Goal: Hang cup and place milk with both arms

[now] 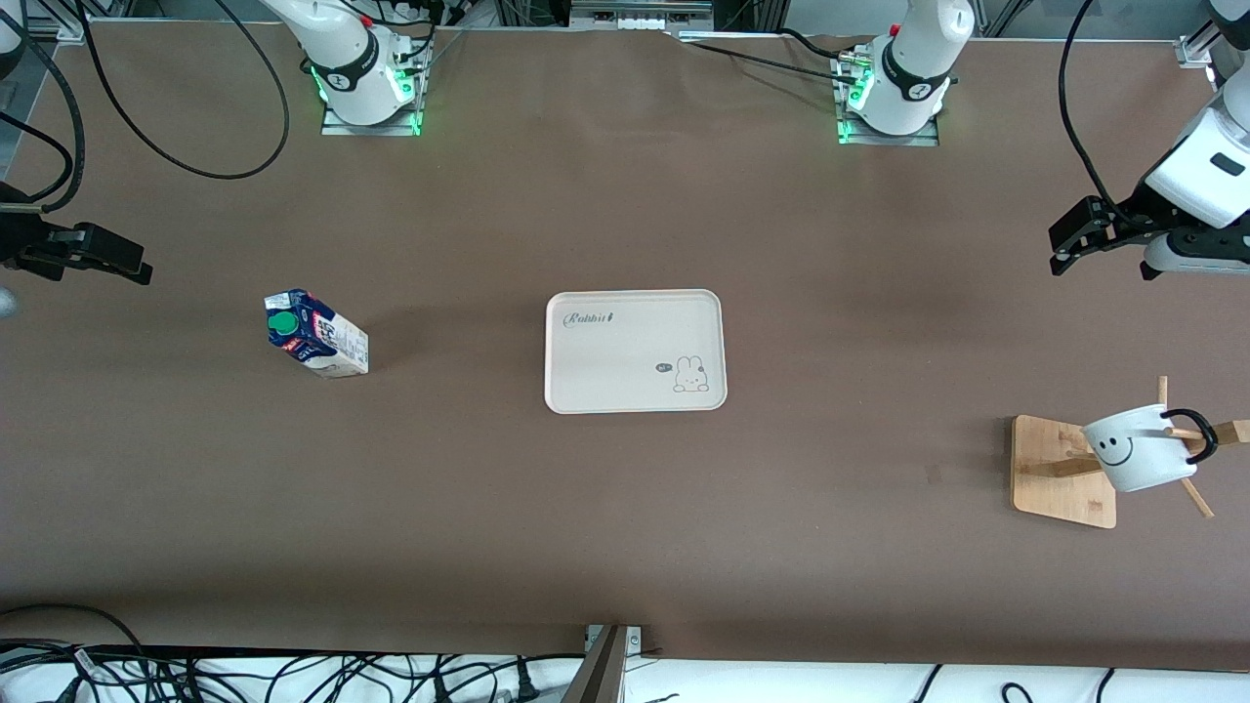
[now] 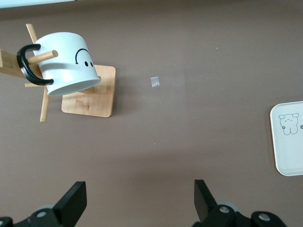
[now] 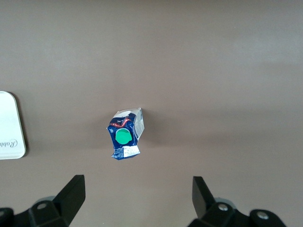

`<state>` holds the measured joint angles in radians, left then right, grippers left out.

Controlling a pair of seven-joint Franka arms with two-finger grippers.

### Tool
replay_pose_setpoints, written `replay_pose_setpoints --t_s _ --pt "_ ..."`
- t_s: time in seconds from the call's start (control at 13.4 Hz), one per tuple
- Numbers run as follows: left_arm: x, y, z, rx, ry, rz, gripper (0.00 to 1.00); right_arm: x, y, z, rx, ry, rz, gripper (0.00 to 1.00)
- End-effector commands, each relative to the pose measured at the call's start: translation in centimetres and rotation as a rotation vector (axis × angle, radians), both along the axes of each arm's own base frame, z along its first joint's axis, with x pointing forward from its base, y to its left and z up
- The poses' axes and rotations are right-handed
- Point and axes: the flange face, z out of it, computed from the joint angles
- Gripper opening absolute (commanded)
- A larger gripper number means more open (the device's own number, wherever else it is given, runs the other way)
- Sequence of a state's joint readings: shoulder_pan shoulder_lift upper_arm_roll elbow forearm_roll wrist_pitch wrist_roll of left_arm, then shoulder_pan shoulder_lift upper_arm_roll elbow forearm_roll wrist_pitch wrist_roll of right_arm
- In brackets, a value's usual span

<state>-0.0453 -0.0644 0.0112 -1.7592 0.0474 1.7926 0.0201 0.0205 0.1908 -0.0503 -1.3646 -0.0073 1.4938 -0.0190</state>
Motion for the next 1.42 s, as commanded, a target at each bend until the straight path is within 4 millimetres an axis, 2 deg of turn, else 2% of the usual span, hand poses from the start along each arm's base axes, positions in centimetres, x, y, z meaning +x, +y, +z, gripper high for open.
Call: replay_pose_setpoints --t_s 0.0,0.6,0.97,1.19,1.34 --pt "-0.3 -0.1 0.2 -0.020 0.009 0.017 1.00 -0.3 0.2 0.3 -0.013 -0.005 0.064 1.00" --pt "0.0 -0.4 0.1 -0.019 0.021 0.012 1.00 -0.7 3.2 1.4 -0.035 -0.010 0.102 1.00" --pt "0.0 -0.7 0.1 -0.016 0.024 0.008 1.00 -0.7 2.6 1.2 -0.034 0.004 0.093 1.00" --pt "0.0 -0.8 0.2 -0.016 0.023 0.007 1.00 -0.8 1.1 1.1 -0.034 -0.004 0.069 1.00" --pt "0.0 -0.8 0.2 -0.016 0.023 0.007 1.00 -0.7 1.6 1.1 -0.037 -0.007 0.079 1.00"
